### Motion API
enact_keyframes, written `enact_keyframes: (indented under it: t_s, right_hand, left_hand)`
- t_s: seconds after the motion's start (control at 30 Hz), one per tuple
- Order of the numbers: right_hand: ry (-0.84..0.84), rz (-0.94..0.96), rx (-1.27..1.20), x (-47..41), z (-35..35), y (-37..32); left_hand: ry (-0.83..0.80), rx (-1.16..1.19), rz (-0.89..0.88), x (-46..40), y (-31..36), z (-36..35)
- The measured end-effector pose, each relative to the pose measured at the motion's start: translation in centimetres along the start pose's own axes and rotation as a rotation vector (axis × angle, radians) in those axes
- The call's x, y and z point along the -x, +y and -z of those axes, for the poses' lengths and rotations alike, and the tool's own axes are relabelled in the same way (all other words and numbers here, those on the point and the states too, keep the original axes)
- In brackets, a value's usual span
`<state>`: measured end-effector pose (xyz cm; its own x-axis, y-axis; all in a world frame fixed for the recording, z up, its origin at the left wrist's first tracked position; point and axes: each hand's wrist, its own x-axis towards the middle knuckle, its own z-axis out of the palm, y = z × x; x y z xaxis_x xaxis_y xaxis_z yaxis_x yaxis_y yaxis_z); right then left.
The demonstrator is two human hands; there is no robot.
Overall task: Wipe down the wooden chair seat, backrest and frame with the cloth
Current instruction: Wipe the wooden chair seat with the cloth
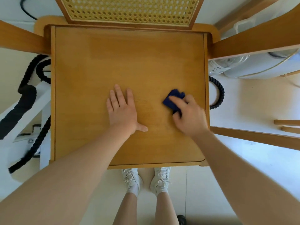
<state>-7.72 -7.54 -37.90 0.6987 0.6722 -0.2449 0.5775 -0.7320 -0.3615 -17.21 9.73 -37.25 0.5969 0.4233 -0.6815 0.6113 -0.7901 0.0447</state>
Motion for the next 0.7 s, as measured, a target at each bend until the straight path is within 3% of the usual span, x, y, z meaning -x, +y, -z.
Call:
enact_keyframes:
  t_s: [0.1,0.17,0.2,0.33,0.4,0.57,0.7]
  right_hand:
    - [-0.144,0.167,0.030,2.0,-1.0,-2.6]
    - [-0.164,0.367,0.131,0.9,-0.6,-1.5]
    - [-0.152,0.369,0.152,-0.4,0.1,-0.5]
    - [0.055,-0.152,0.139,-4.7,2.9,3.7]
    - [0.089,-0.229,0.134,-5.2,3.0,3.5]
    - [-0.078,-0.026,0.116,-1.9,0.9,-1.9]
    - [-0.247,0.186,0.277,-1.7,0.3,-2.9]
  left_hand:
    - [0.007,0.022,0.001,0.2,-0.1,0.1]
    - [0.008,0.024,0.012,0.2,0.0,0.1]
    - [0.005,0.017,0.018,0.2,0.0,0.1]
    - [-0.006,0.000,0.018,-0.1,-0.1,-0.2]
    - [-0.015,0.002,0.019,-0.3,-0.1,-0.3]
    - [-0.002,0.006,0.028,0.1,0.1,0.1]
    - [0.027,0.035,0.026,0.4,-0.1,0.1]
